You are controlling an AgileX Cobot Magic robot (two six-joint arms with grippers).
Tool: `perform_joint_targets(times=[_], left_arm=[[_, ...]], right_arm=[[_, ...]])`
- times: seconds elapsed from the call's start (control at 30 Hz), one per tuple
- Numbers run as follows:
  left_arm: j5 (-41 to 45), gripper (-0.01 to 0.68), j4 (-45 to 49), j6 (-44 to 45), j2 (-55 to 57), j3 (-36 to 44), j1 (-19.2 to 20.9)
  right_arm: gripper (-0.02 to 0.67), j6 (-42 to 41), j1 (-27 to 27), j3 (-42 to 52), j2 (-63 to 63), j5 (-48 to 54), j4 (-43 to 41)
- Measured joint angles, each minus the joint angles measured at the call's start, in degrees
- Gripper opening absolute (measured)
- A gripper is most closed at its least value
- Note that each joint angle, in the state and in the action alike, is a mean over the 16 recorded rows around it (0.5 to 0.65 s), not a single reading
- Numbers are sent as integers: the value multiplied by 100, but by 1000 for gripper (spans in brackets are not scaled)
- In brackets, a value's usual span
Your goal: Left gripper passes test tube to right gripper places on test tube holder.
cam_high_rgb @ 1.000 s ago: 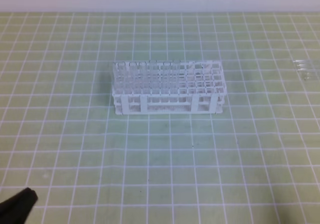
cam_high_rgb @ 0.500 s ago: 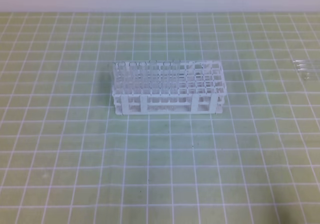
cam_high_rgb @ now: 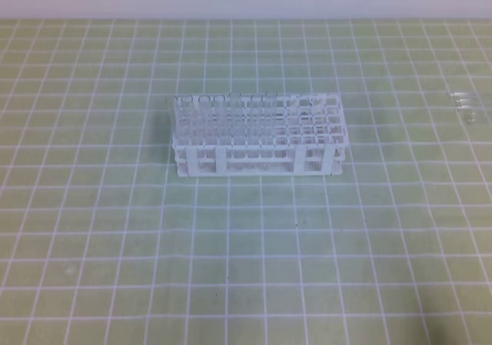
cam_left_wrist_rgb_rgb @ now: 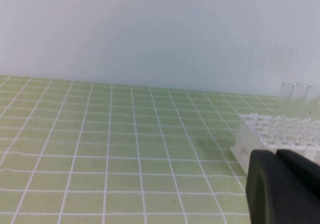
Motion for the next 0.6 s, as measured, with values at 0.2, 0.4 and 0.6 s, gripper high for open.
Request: perform_joint_targets(times=[0.2, 0.4, 0.6], left_arm=[[25, -2, -19, 23, -9, 0, 2], [50, -2, -483, 652, 34, -21, 2], [112, -2, -1174, 1522, 55, -34, 1]], right_arm=[[-16, 0, 0, 0, 0, 4, 5], [-16, 0, 0, 0, 0, 4, 5], [-16, 0, 0, 0, 0, 4, 6]])
